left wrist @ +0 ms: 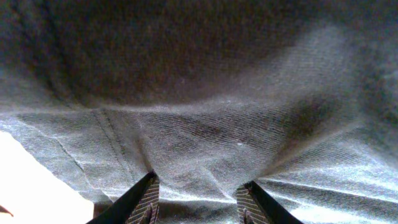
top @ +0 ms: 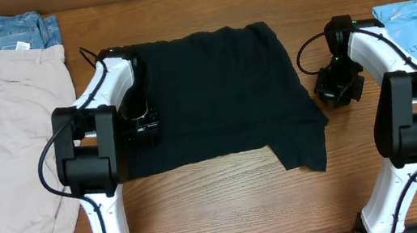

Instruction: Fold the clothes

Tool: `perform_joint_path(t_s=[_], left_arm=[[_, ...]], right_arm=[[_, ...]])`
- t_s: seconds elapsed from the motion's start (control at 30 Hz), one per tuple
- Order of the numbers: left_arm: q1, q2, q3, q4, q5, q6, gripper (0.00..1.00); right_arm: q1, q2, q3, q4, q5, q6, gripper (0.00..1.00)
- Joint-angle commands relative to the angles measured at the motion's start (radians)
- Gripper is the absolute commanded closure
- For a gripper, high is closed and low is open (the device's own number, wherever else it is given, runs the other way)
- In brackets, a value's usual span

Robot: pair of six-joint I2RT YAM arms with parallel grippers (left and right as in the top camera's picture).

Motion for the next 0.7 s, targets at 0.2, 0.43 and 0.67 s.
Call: perform_joint_path(t_s=[0.2, 0.43, 0.67], left_arm=[[-0.005, 0.065, -0.068, 0.013, -0.116, -0.008, 0.56], [-0.006, 0.065, -0.068, 0.019, -0.115, -0.014, 0.56], [-0.006, 0.065, -0.068, 0.018, -0.115, -0.014, 0.56]], right_arm=[[-0.002, -0.001, 0.14, 0.077, -0.098, -0.112, 0.7], [-0.001, 0.027, 0.124, 0.296, -0.211, -0.154, 0.63], [0.01, 0.106, 0.124, 0.31, -0.212, -0.154, 0.64]])
